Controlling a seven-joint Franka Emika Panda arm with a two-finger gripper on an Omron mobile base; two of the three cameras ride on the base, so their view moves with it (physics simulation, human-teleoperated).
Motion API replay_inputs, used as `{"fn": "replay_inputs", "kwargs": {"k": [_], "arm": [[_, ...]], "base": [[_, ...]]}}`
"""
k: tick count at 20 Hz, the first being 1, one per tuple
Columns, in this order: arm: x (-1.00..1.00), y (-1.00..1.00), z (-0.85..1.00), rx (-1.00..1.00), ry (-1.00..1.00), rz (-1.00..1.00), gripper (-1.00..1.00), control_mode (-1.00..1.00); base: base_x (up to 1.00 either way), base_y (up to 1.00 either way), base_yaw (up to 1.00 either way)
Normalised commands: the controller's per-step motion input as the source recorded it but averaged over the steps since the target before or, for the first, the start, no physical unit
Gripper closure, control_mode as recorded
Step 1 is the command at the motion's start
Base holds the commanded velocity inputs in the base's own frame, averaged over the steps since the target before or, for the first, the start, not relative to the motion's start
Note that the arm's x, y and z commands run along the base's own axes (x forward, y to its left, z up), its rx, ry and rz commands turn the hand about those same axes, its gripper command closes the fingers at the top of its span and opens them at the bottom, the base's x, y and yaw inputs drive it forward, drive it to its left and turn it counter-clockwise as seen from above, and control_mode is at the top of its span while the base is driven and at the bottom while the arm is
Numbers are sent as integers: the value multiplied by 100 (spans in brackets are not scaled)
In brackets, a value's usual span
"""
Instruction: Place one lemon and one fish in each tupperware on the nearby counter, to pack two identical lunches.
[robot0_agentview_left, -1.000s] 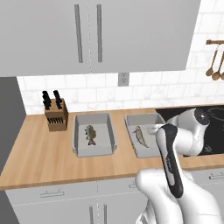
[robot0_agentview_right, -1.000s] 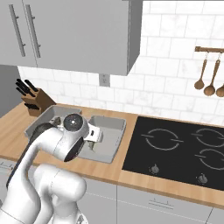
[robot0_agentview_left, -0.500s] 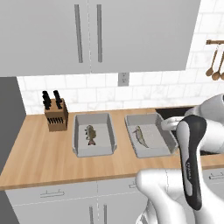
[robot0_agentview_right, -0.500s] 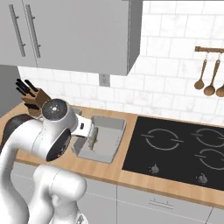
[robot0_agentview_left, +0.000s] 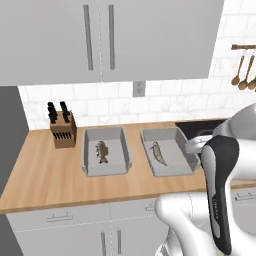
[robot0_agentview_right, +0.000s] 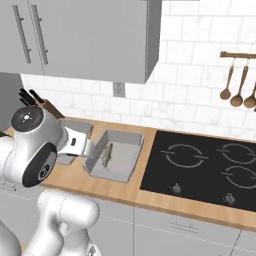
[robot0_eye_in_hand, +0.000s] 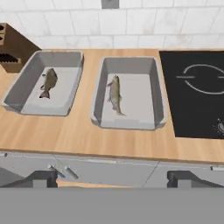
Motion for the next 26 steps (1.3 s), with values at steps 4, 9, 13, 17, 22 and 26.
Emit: {"fn": "replay_inputs", "kwargs": {"k": [4,9,13,17,22,26], "arm": [[0,0,0,0,0,0,-100,100],[0,0,0,0,0,0,-100,100],[0,0,0,0,0,0,-100,100],[0,0,0,0,0,0,-100,100],[0,0,0,0,0,0,-100,100],[0,0,0,0,0,0,-100,100]], "base": [[-64,1,-8],[-87,13,0],[-100,22,0],[-100,25,0],[-96,88,10],[-19,100,55]]}}
